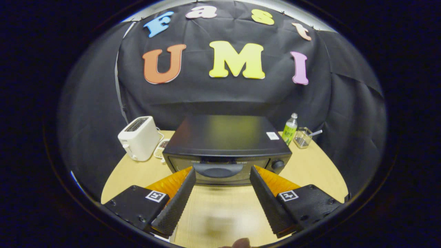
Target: Open the toaster oven, put the food inside, and close the toaster oven door.
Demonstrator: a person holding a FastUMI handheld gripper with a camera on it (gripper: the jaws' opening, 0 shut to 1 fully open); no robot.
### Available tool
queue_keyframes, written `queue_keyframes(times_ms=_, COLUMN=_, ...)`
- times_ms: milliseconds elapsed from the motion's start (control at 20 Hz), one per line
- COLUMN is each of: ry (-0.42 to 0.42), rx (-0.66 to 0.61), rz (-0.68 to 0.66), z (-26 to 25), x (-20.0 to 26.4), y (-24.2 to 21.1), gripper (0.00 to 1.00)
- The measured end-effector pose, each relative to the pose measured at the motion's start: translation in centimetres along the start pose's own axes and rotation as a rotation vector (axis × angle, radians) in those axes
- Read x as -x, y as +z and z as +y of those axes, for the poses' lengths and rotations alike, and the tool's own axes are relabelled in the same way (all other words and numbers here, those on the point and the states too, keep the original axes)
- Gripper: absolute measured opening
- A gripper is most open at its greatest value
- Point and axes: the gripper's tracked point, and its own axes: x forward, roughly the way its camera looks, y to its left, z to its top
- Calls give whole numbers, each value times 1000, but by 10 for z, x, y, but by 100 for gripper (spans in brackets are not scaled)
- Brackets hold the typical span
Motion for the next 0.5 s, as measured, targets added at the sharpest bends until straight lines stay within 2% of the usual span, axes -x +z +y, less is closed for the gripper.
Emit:
queue_keyframes(times_ms=300, ry=22, rx=-21, rz=-152, z=5, x=82, y=61, gripper=100)
queue_keyframes(times_ms=500, ry=43, rx=-45, rz=-229, z=10, x=137, y=81, gripper=100)
